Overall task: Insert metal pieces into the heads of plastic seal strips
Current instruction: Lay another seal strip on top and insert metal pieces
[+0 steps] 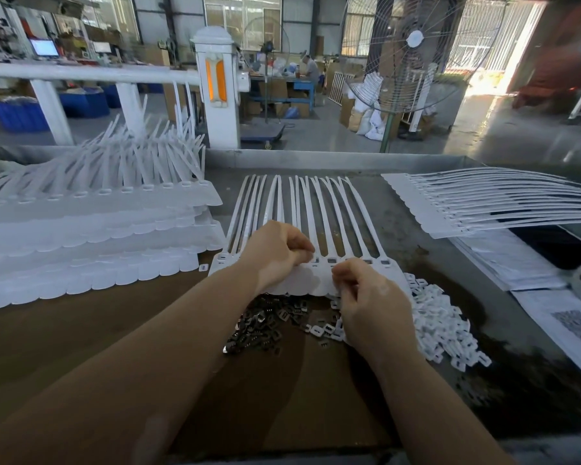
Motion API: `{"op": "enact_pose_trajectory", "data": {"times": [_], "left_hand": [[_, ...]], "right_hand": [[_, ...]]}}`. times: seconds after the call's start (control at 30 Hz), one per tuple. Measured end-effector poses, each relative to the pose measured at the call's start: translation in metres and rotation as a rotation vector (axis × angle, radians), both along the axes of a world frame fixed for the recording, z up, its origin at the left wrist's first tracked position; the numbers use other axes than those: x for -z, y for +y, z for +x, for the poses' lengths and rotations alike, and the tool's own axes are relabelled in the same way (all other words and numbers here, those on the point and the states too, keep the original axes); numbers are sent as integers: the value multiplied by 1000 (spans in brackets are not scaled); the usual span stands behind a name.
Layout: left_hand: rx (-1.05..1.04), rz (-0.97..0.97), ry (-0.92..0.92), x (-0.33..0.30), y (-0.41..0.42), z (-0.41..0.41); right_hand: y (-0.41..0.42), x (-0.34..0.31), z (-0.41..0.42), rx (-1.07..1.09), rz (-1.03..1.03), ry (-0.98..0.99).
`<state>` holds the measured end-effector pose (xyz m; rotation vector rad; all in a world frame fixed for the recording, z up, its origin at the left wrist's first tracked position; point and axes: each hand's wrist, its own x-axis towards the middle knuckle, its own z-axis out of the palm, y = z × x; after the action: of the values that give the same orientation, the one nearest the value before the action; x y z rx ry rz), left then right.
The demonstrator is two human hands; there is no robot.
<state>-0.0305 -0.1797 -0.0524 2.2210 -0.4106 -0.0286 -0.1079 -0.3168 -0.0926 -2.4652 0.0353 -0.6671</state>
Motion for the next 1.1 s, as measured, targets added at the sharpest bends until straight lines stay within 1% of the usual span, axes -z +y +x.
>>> {"op": "enact_pose_trajectory", "data": {"times": [0.27, 0.47, 0.63, 0.73, 0.8, 0.9, 1.0, 1.1], "left_hand": [[-83, -36, 112, 5, -11, 14], [-130, -59, 234, 1, -16, 19], [-119, 2, 281, -7, -20, 20], [-125, 7, 316, -9, -21, 21], [-129, 45, 329, -11, -24, 21], [-166, 21, 359, -11, -29, 25], [-186, 22, 352, -11, -31, 25], [-135, 46, 327, -11, -27, 21]], "right_hand": [[-1, -1, 0, -4, -9, 3], [0, -1, -1, -5, -31, -9], [0, -2, 0, -3, -17, -7], [0, -2, 0, -3, -19, -9], [1, -2, 0, 0, -14, -13], [1, -2, -1, -3, -11, -19], [1, -2, -1, -3, -4, -20], [1, -2, -1, -4, -7, -14]]}}
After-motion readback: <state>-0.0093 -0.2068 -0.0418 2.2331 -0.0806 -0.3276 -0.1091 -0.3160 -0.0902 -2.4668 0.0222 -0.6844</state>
